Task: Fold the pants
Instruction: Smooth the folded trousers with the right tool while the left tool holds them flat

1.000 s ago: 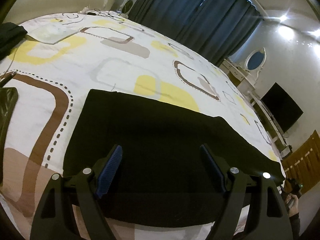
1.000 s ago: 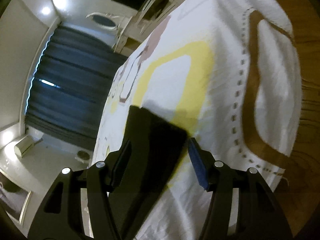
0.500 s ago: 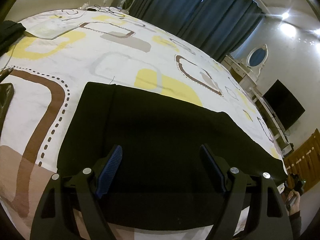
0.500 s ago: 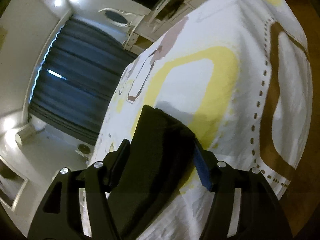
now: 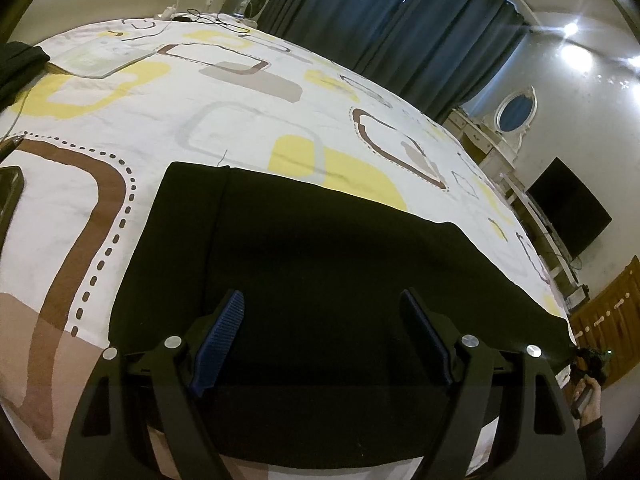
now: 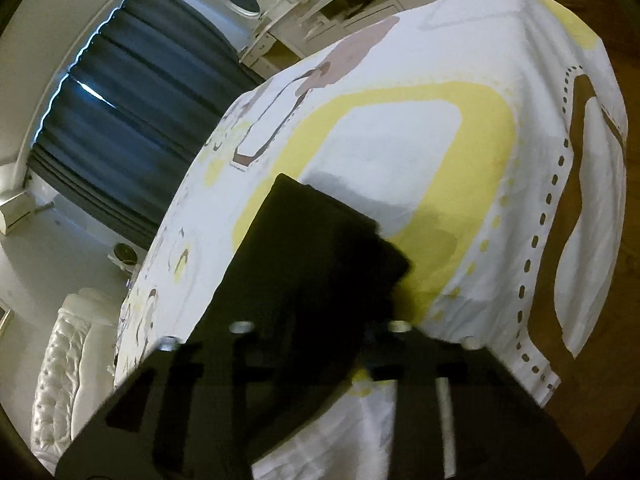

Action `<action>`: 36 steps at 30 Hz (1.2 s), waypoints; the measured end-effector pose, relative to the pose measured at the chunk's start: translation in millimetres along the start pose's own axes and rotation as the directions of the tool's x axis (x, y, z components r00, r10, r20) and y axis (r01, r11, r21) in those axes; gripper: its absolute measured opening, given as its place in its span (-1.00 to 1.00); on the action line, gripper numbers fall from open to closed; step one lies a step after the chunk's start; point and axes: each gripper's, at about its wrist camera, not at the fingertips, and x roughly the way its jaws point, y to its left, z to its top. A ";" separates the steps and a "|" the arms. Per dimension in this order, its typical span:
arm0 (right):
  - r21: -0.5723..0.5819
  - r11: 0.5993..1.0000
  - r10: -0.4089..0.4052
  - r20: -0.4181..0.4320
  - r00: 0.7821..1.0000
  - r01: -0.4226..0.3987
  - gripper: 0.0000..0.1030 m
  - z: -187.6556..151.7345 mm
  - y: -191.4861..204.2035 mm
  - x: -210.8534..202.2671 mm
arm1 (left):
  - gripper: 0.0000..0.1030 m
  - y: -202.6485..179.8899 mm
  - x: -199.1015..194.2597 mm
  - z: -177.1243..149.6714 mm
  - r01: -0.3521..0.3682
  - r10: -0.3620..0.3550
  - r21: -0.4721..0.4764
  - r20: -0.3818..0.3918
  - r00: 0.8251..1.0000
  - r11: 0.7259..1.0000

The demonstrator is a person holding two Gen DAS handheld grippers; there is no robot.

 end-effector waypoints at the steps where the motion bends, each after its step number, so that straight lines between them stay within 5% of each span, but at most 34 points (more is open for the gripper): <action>1: -0.007 1.000 0.002 0.004 1.000 -0.002 -0.72 0.5 1.3 -1.4 | 0.54 0.3 0.7 0.4 0.000 0.000 0.000 0.000 1.000 1.000; 10: -0.147 0.986 0.093 0.056 0.994 -0.084 -0.74 -0.3 54.2 -29.1 | 0.54 0.0 0.9 0.6 -0.001 0.001 0.001 0.001 1.000 1.000; 17: -0.311 0.931 0.206 0.016 0.978 -0.190 -0.75 -25.5 134.8 -40.3 | 0.55 2.3 3.0 -0.3 0.007 -0.007 -0.003 0.009 1.000 1.000; 27: -0.489 0.796 0.299 -0.193 0.934 -0.356 -0.75 -113.4 249.5 -17.1 | 0.55 5.5 0.9 -1.4 0.028 -0.028 -0.011 0.022 0.999 1.000; 36: -0.549 0.699 0.278 -0.382 0.881 -0.459 -0.75 -199.7 297.3 13.5 | 0.55 7.8 0.5 -1.0 0.043 -0.043 -0.011 0.028 0.999 0.999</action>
